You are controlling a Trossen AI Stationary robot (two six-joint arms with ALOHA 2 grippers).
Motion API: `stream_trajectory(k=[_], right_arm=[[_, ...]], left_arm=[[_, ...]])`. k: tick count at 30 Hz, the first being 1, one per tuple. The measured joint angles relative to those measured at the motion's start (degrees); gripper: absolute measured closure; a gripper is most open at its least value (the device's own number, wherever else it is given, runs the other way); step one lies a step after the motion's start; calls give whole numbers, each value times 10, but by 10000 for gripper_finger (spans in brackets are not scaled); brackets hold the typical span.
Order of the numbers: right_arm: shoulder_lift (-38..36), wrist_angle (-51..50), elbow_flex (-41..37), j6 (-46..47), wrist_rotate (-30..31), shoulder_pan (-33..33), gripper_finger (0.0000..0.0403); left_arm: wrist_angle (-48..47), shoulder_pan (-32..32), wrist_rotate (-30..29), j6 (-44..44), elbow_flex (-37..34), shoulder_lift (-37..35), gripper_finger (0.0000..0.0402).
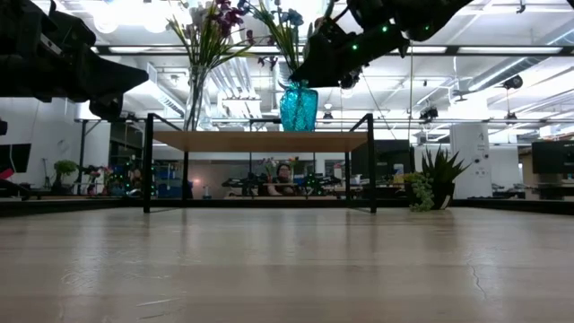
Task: Pick and place flowers into a vace then onto a shelf
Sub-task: Put the blue transparent vase on the shelf, then return to Home Position
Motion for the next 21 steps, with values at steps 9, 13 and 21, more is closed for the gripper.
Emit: stream_trajectory(k=[9, 13, 21], right_arm=[[-59, -84, 4, -4, 0, 0, 61], [-92, -121, 1, -6, -1, 0, 54], [-172, -168, -68, 8, -16, 8, 69]], left_arm=[[0, 0, 0, 0, 0, 0, 402], [0, 0, 0, 0, 0, 0, 402], [0, 0, 0, 0, 0, -1, 402]])
